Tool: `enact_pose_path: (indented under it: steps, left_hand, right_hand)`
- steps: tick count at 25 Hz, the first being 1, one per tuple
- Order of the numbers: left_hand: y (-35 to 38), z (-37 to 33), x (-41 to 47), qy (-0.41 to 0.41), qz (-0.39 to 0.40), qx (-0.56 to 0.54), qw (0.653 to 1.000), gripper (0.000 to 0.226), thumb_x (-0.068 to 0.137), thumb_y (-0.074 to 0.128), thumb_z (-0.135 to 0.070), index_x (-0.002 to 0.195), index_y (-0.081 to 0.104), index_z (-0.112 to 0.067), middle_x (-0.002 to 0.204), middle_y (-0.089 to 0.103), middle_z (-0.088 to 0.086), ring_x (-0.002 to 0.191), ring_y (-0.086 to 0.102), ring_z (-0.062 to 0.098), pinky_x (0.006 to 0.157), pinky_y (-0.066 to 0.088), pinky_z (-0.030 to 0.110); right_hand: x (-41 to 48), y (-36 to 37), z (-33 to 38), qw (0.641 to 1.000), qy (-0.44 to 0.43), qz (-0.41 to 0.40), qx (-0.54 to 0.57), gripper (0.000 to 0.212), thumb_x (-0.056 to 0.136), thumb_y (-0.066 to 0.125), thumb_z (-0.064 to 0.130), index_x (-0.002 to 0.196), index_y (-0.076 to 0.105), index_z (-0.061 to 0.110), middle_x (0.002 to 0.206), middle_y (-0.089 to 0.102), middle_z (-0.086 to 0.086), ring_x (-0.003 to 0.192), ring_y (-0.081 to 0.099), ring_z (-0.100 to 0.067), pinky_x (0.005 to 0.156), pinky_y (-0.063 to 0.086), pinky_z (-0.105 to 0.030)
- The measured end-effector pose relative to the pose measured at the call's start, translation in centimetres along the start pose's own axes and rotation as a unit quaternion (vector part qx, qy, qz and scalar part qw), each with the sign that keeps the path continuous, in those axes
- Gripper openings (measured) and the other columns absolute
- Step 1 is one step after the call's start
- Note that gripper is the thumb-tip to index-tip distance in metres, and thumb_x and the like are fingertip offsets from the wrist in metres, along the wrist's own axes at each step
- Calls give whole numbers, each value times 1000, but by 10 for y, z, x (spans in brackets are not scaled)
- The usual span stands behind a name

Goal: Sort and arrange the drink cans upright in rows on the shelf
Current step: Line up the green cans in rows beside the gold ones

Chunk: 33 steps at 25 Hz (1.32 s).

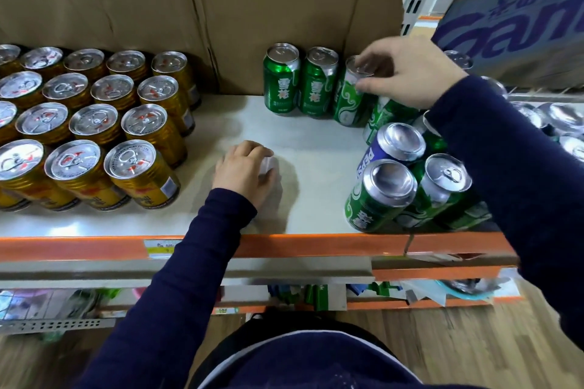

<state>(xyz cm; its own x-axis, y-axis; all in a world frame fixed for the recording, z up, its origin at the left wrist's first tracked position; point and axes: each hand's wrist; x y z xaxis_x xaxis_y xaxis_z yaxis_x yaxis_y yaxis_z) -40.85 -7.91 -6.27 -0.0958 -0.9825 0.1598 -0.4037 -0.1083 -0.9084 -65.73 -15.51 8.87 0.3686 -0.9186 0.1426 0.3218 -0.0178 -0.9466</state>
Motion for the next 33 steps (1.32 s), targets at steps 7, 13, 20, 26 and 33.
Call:
enact_pose_path:
  steps: [7,13,20,26,33]
  left_hand:
    - [-10,-85,-16,133,-8,-255,958,44,91,39,-43,106,66,-12,98,64,-3,88,58,6,78,43,17]
    - [-35,-134,6,137,1,-314,939,34,90,47,-36,108,64,-13,98,62,-7,83,55,-8,73,40,4]
    - [-46,-172,50,86,158,-118,977,69,63,78,-54,119,61,-18,116,62,-3,105,55,13,86,41,21]
    - [-39,-164,55,114,90,-132,981,57,58,81,-54,99,70,-16,91,68,-4,86,61,11,77,49,23]
    - [-50,-148,64,126,-28,-195,972,50,53,69,-61,89,71,-26,84,68,-11,79,61,8,74,53,30]
  right_hand:
    - [-93,-13,-24,998,25,1,64,30,84,68,30,111,66,18,101,66,3,86,64,-16,80,52,-31]
    - [-125,-15,-40,998,23,-21,60,25,81,72,23,105,68,18,95,63,7,76,56,2,73,43,-12]
    - [-136,-7,-48,995,23,-58,75,26,84,68,20,110,68,16,103,64,5,94,57,-8,85,43,-24]
    - [-136,-4,-44,992,45,-66,96,21,88,63,17,108,69,17,100,62,9,92,55,-4,80,37,-8]
    - [-130,0,-37,980,87,-120,135,23,86,66,17,108,69,18,99,68,6,90,62,-4,83,49,-21]
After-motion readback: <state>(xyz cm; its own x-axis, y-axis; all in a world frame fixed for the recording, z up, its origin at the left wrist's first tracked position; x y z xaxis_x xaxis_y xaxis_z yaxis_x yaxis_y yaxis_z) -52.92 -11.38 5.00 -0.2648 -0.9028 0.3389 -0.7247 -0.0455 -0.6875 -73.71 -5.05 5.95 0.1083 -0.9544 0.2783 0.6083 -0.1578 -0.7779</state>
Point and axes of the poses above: each hand's wrist, its own x-axis towards the middle knuckle, its own y-axis out of the palm, z = x × y
